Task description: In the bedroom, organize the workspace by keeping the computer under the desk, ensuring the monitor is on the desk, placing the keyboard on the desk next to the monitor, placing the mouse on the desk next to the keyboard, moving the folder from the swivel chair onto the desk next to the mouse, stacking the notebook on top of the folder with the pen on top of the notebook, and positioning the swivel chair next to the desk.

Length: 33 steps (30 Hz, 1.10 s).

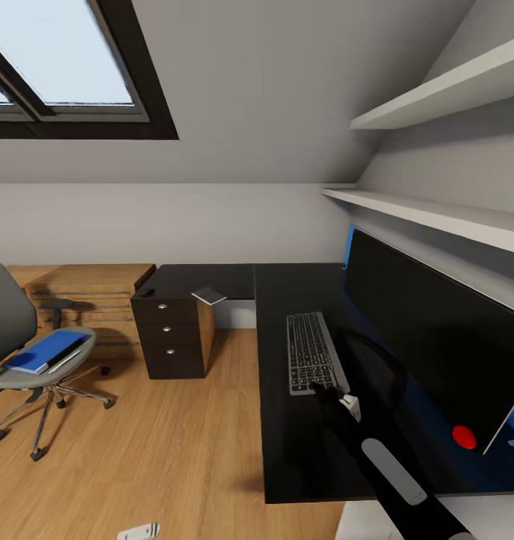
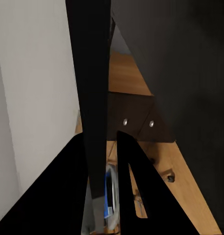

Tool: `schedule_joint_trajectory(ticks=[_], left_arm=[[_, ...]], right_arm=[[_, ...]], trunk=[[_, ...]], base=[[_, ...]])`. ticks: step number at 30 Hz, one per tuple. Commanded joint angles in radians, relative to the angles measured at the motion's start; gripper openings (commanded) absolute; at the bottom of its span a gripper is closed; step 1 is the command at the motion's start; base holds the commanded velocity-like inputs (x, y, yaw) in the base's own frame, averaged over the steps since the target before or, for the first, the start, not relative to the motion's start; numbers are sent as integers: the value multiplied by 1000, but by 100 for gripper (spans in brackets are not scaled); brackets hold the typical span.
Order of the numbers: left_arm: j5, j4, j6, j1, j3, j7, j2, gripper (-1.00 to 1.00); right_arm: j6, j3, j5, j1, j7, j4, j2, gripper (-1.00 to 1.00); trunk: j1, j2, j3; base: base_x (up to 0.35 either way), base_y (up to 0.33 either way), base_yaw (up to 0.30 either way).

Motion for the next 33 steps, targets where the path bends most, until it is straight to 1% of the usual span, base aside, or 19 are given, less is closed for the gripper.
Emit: schedule_joint_trajectory(ticks=[1, 3, 4, 5, 7, 8, 10, 14, 15, 16, 21, 33], left_arm=[[8, 1, -3, -1, -7, 1, 0, 100], [9, 1, -3, -1, -6, 1, 0, 100], [42, 0, -4, -1, -2, 0, 1, 100], [87, -1, -4, -1, -1, -4, 1, 100], [109, -2, -8, -1, 0, -7, 1, 100], [114, -3, -16, -1, -1, -9, 0, 100], [117, -3, -32, -1, -1, -10, 0, 100], [119, -4, -42, -1, 0, -11, 2, 100], [120, -4, -43, -1, 0, -11, 8, 100], [121, -4, -44, -1, 0, -12, 20, 100], [124, -6, -44, -1, 1, -15, 40, 100], [124, -7, -39, -1, 1, -13, 42, 100]], right_arm=[[1, 3, -12, -1, 7, 6, -1, -100], [1, 3, -12, -1, 7, 14, 5, -100], [4, 1, -14, -1, 7, 18, 9, -100], [5, 0, -17, -1, 7, 19, 10, -100], [6, -4, -19, -1, 9, 19, 10, -100], [6, -10, -20, -1, 10, 19, 10, -100], [7, -20, -22, -1, 13, 17, 10, -100], [8, -25, -23, -1, 15, 12, 10, -100], [9, -26, -23, -1, 16, 12, 10, -100], [14, -27, -23, -1, 23, 11, 10, -100], [20, -27, -23, -1, 37, 10, 10, -100], [22, -28, -24, -1, 39, 10, 8, -100]], trunk=[[0, -1, -1], [0, -1, -1], [0, -1, -1], [0, -1, -1], [0, -1, -1], [0, -1, -1], [0, -1, -1], [15, -29, -14], [19, -36, -17], [23, -43, -20], [42, -78, -36], [88, -162, -73]], base=[[0, -37, 0], [0, -19, 0], [0, -3, 0], [0, -1, 0], [0, 0, 0], [0, 0, 0], [0, 0, 0], [0, 0, 0], [0, 0, 0], [0, 0, 0], [0, 0, 0], [0, 0, 0]])
